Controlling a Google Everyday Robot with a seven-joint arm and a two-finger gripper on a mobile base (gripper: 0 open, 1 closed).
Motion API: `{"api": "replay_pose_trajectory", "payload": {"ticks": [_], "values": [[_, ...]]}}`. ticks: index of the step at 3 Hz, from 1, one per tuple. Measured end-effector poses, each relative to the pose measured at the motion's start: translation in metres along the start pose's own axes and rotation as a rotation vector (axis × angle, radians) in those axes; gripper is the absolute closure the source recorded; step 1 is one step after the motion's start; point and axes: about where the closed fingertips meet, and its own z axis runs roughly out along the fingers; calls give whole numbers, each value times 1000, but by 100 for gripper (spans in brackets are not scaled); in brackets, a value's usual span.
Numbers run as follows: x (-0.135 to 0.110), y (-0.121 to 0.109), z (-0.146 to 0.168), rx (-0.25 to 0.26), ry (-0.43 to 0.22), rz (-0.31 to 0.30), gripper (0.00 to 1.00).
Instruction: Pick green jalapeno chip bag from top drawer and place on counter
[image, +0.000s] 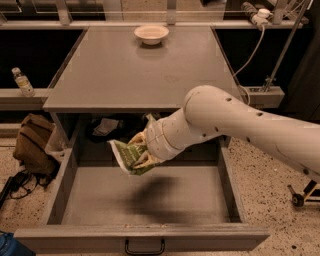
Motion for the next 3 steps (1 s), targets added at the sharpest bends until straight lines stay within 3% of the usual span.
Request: {"api": "replay_pose_trajectory", "payload": {"ticks": [1,2,3], "values": [[-2,-4,-4,5,12,-15,100],[-24,-49,-44,39,102,-147,100],[-38,-110,-82,49,184,-288,100]]}}
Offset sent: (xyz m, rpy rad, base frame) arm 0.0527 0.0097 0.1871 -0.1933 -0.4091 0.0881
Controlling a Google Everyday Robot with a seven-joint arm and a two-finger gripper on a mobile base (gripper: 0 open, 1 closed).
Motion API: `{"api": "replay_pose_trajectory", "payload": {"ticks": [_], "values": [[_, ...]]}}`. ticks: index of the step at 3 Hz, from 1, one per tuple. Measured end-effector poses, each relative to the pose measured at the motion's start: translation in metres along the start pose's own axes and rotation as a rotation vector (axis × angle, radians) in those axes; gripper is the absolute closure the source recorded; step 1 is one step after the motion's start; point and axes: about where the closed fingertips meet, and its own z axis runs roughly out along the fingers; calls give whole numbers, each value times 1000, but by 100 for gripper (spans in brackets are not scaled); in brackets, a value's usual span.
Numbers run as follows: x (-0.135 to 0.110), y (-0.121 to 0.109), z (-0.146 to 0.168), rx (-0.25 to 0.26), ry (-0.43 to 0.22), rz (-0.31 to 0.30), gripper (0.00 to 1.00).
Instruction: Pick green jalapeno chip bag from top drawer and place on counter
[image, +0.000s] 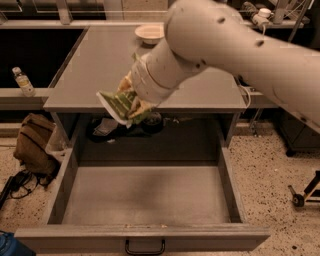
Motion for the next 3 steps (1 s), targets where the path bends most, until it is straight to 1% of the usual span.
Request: {"api": "replay_pose_trajectory", "payload": {"ticks": [1,2,3], "values": [[-6,-36,-22,52,5,-31,100],[-5,-36,-23,54,6,-29,100],[3,-38,-23,72,10,-35,100]]}}
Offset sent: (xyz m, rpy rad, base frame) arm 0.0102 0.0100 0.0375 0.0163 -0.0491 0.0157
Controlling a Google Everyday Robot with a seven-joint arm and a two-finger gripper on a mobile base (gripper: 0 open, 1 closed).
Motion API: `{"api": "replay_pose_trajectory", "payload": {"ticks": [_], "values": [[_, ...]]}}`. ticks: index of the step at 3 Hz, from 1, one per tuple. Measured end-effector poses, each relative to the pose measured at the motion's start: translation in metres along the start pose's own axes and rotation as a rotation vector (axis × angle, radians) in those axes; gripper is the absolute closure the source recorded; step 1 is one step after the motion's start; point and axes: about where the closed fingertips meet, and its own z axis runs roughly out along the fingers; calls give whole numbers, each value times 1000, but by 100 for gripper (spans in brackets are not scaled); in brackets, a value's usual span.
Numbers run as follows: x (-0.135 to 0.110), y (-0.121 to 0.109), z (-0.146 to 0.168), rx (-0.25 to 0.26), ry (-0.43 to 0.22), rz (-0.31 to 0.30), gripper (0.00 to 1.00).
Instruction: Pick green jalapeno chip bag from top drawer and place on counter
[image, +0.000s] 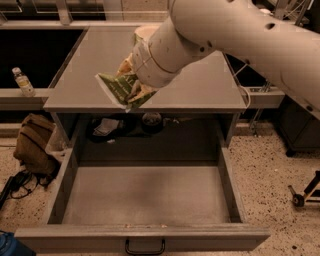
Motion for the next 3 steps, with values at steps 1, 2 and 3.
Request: {"api": "replay_pose_trajectory", "payload": {"ticks": [1,2,3], "values": [[41,-14,11,35,45,-42,100],[89,-19,37,56,57,-34,100],[117,-13,71,30,-2,9,100]]}}
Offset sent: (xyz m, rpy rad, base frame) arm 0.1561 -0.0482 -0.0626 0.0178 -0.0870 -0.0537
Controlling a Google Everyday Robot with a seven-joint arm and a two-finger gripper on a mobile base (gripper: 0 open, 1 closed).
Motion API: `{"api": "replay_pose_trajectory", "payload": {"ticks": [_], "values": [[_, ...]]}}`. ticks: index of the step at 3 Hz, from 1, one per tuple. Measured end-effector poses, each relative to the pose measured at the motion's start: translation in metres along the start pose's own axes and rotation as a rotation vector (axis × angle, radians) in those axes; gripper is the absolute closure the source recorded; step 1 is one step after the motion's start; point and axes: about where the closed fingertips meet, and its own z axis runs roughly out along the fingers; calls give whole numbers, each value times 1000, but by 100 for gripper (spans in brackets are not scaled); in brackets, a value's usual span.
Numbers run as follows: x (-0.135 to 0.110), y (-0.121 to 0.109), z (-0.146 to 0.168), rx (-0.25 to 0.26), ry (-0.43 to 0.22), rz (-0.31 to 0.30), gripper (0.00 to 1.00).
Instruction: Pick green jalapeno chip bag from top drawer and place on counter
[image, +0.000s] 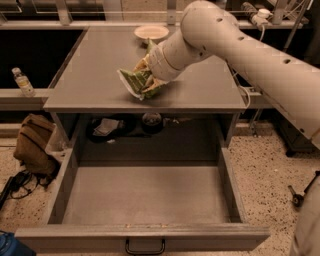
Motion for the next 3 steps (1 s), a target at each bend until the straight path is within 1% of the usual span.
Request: {"api": "replay_pose_trajectory", "payload": {"ticks": [1,2,3], "values": [[5,3,13,-33,-57,43,100],[5,3,13,-34,-57,43,83],[5,3,13,-34,-57,43,62]]}}
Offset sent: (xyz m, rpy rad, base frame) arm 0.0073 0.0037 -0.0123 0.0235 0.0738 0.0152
